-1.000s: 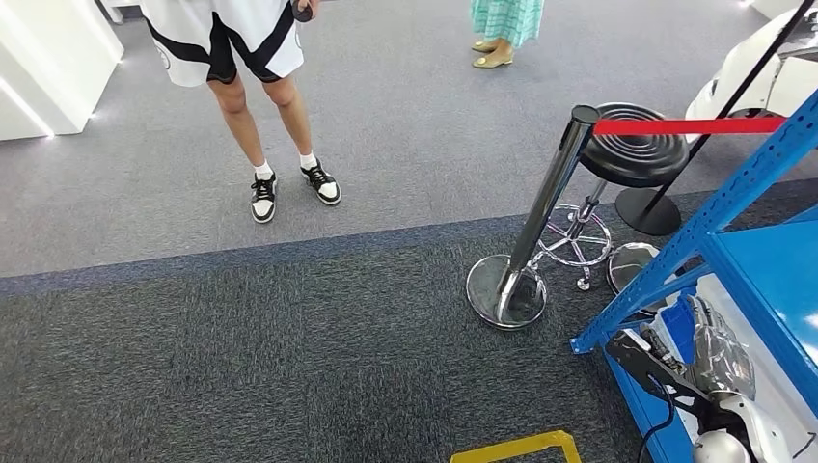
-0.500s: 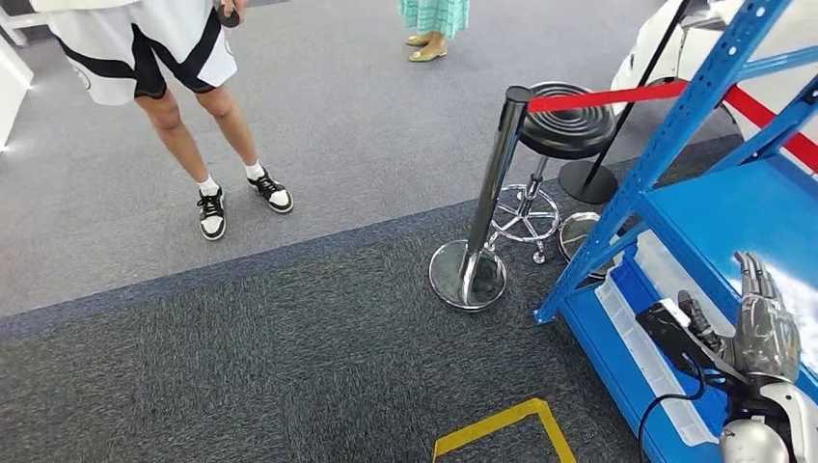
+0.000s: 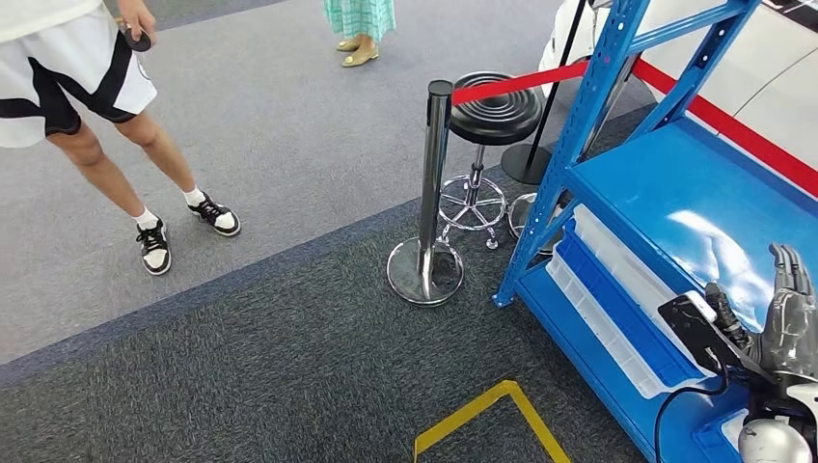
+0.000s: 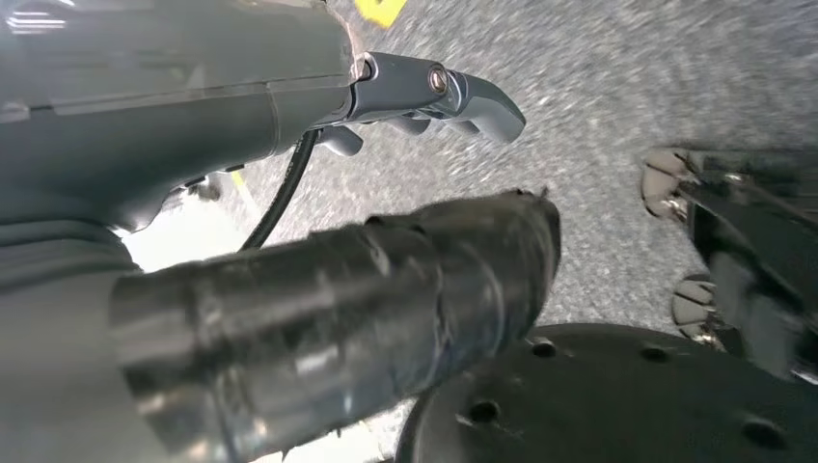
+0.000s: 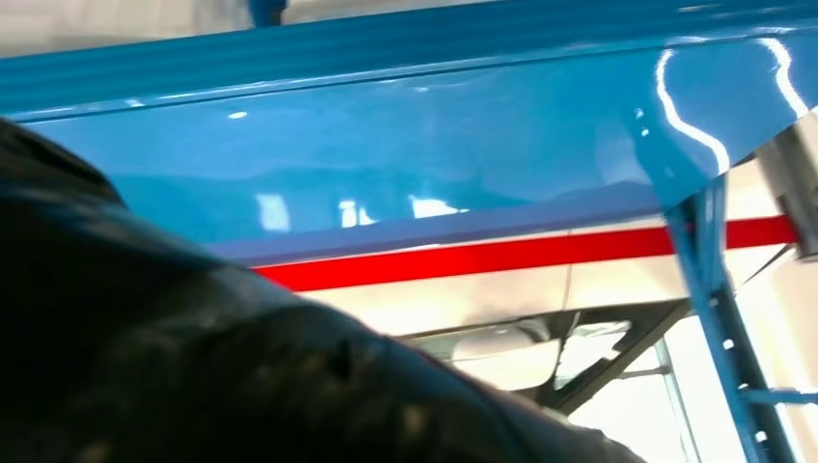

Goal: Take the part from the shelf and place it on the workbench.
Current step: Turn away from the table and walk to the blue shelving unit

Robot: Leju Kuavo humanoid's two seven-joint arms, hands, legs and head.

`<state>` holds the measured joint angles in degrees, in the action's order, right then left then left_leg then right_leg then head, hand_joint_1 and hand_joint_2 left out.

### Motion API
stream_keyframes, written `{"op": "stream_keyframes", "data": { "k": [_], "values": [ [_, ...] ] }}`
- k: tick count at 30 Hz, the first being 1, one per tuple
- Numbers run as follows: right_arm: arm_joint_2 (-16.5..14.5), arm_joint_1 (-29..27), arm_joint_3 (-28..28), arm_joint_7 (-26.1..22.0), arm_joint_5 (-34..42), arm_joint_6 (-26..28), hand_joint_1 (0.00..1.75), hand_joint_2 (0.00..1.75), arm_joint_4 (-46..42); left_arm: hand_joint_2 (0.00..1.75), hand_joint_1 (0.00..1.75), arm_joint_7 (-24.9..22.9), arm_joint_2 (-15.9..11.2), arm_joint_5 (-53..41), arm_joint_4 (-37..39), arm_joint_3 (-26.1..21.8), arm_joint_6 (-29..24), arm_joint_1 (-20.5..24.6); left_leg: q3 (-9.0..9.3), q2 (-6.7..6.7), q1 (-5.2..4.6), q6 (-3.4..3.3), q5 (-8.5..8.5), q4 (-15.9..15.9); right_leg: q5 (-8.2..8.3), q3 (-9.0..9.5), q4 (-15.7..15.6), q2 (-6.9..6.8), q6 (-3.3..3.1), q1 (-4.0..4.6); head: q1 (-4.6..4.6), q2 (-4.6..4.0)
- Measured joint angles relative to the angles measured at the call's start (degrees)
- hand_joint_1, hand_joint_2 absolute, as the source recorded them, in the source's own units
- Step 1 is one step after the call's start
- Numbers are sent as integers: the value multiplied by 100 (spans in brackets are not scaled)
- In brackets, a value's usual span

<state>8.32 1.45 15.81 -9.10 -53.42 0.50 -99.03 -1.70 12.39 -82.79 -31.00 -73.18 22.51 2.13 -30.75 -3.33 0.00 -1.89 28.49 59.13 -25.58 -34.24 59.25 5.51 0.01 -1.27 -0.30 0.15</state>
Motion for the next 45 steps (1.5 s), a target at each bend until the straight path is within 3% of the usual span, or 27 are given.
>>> {"op": "stream_keyframes", "data": {
  "k": [1,3,5,7,9,10,11,13,15,16,18,20,22,24,25,26,27,29,31,33,34,36,38,40,41,43,45],
  "values": [
    [-2,-2,8,-1,1,0,0,0,-4,0,0,1,-2,-1,1,0,-2,6,27,-19,-11,-12,5,-70,16,-15,-6,54,35,-11,-1,0],
    [-1,-14,40,-1,2,4,0,0,-14,0,0,2,5,-2,0,1,-3,31,56,103,-10,-49,-48,-141,46,-33,-28,133,109,-29,-3,0],
    [13,-21,103,-4,29,29,0,0,-26,0,0,2,15,-11,0,2,-10,39,96,242,17,-122,-132,-263,-85,-125,136,-62,155,-9,6,0],
    [28,-34,191,-28,114,64,0,0,-31,0,0,2,20,-35,0,2,-21,17,97,380,18,-164,-172,-318,-445,-403,730,-382,183,3,15,0],
    [32,-89,311,-90,248,87,0,0,-35,0,0,2,27,-60,5,3,-39,-4,71,513,10,-167,-165,-297,-705,-698,1380,-497,219,-10,15,0],
    [33,-126,387,-127,312,96,0,0,-47,0,0,2,33,-67,11,3,-52,-7,62,579,9,-164,-154,-282,-686,-728,1468,-518,235,-15,14,0],
    [37,-155,467,-162,367,104,0,0,-67,0,0,2,41,-70,18,4,-68,-7,59,643,12,-156,-139,-264,-567,-644,1335,-545,248,-19,14,0],
    [42,-178,606,-217,428,117,0,0,-123,0,0,4,50,-74,33,4,-98,-5,62,765,10,-118,-87,-210,-238,-238,602,-734,254,-17,15,0],
    [42,-198,685,-251,448,131,0,0,-181,0,0,8,51,-78,39,4,-122,-1,67,868,-21,-51,-14,-142,-82,35,72,-891,199,8,14,0],
    [40,-221,715,-266,448,137,0,0,-212,0,0,10,50,-79,40,4,-134,4,75,916,-39,-18,13,-127,-88,59,5,-899,160,22,13,0],
    [35,-285,780,-293,436,145,0,0,-277,0,0,11,50,-79,44,4,-161,23,104,1004,-47,33,47,-118,-72,42,14,-768,90,17,11,0],
    [29,-329,850,-310,425,152,0,0,-352,0,0,8,48,-75,50,3,-184,30,60,848,-19,93,203,58,-47,30,3,-655,24,-8,8,0],
    [13,-357,896,-322,421,157,0,0,-410,0,0,2,46,-72,65,1,-198,19,-211,535,9,144,585,678,-24,6,-3,-544,-31,-15,6,0],
    [-11,-399,920,-334,414,155,0,0,-443,0,0,-2,46,-71,84,0,-218,11,-568,410,15,153,891,1420,-11,-20,1,-417,-57,0,5,0],
    [-22,-421,930,-341,408,151,0,0,-461,0,0,-2,46,-71,92,0,-233,7,-655,397,14,141,887,1577,-8,-24,3,-348,-61,10,5,0],
    [-34,-436,942,-350,398,144,0,0,-485,0,0,-2,46,-71,100,0,-250,3,-632,384,10,115,759,1501,-6,-21,5,-271,-63,22,5,0],
    [-45,-445,950,-357,385,133,0,0,-513,0,0,-1,46,-71,106,0,-263,-2,-506,342,3,71,537,1201,-5,-13,7,-193,-63,36,5,0],
    [-62,-450,958,-364,355,104,0,0,-566,0,0,7,32,-72,110,-1,-274,-12,-156,102,-12,-65,116,385,0,-4,12,-52,-53,54,8,0],
    [-81,-463,959,-364,327,70,0,0,-591,0,0,23,11,-73,110,-2,-272,-9,18,-66,-28,-144,-15,-35,16,-19,13,61,-14,37,8,0],
    [-101,-489,959,-363,311,51,0,0,-602,0,0,36,5,-73,110,-1,-262,14,55,13,-40,-150,-26,-109,48,-41,-10,175,61,18,7,0],
    [-107,-506,960,-363,308,52,0,0,-612,0,0,39,9,-73,112,-1,-255,26,82,85,-30,-151,-61,-166,41,-55,5,144,91,18,7,0],
    [-108,-515,962,-361,299,54,0,0,-633,0,0,38,15,-73,114,-1,-240,25,133,236,4,-168,-141,-296,-146,-178,256,-126,138,41,16,0],
    [-112,-531,962,-354,284,53,0,0,-639,0,0,36,16,-73,114,-2,-229,-2,131,386,12,-185,-165,-335,-528,-476,906,-428,187,21,26,0],
    [-126,-568,961,-338,267,51,0,0,-639,0,0,33,17,-76,114,-2,-222,-20,107,538,15,-175,-156,-320,-720,-711,1436,-504,258,-30,25,0],
    [-131,-583,962,-332,258,50,0,0,-639,0,0,32,19,-78,114,-2,-217,-21,101,611,22,-161,-144,-305,-663,-690,1434,-526,294,-57,25,0],
    [-135,-600,962,-324,248,50,0,0,-639,0,0,32,30,-81,114,-2,-208,-16,100,743,46,-103,-93,-243,-330,-320,808,-658,356,-104,26,0],
    [-143,-621,961,-311,239,46,0,0,-640,0,0,32,35,-91,113,-2,-202,-11,90,845,38,-11,-12,-154,-121,25,191,-833,331,-96,24,-1]
  ]
}}
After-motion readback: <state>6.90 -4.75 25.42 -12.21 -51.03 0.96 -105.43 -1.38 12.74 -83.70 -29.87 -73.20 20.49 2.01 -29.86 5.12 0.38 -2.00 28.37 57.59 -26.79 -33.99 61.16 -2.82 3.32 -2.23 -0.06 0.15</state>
